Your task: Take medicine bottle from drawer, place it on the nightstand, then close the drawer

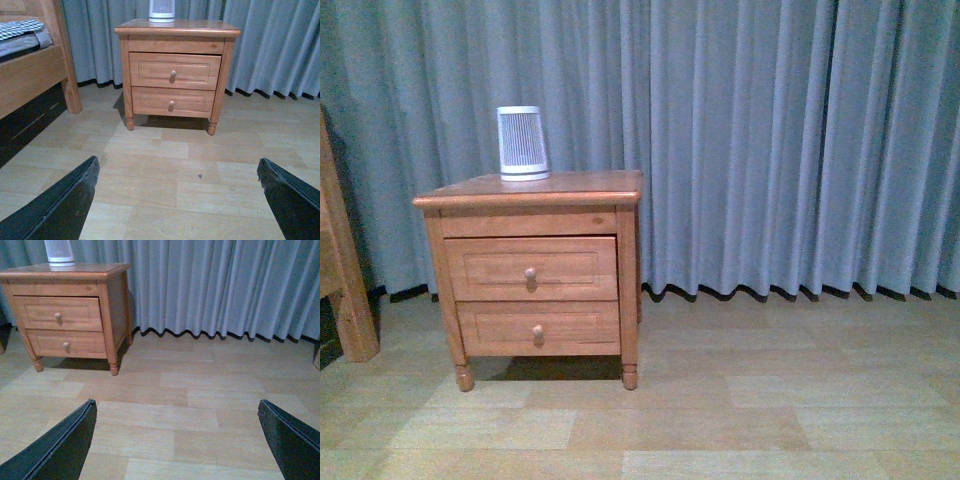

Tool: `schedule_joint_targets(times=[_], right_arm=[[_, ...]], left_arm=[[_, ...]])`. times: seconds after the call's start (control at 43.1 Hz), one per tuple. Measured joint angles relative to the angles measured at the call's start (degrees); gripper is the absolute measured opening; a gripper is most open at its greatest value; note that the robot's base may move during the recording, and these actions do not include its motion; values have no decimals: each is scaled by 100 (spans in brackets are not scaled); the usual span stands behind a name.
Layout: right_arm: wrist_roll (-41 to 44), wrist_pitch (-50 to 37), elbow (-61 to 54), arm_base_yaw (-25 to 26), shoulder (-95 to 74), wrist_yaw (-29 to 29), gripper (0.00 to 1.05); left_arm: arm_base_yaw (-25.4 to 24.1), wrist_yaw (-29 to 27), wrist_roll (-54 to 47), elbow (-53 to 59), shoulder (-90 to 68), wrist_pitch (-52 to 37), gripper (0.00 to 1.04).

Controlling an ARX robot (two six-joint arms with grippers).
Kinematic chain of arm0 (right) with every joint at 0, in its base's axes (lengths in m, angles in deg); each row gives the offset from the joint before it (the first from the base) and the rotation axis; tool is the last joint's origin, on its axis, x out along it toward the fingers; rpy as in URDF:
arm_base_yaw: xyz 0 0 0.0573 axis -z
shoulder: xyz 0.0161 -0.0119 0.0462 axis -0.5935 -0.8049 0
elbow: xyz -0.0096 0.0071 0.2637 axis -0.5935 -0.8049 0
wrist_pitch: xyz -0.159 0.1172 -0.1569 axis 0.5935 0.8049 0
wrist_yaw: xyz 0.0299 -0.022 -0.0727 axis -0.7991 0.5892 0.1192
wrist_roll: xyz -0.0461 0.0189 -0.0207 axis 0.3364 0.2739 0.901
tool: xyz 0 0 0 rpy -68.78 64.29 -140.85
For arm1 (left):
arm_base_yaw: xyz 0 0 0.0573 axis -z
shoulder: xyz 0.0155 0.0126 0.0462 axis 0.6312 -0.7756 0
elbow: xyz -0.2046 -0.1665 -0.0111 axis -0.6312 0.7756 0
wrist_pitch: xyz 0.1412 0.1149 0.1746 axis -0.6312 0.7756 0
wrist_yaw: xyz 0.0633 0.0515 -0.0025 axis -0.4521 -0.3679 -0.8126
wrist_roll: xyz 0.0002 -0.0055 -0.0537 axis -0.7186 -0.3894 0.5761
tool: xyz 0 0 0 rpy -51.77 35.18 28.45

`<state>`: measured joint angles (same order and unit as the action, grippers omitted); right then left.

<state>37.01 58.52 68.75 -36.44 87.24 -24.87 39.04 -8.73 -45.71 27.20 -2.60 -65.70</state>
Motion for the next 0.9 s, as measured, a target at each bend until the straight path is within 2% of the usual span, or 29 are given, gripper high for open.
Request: schedule_joint_targets(times=[0.904], right_arm=[[0,0,0,0,0,0,98]], left_arm=[[0,0,0,0,0,0,98]])
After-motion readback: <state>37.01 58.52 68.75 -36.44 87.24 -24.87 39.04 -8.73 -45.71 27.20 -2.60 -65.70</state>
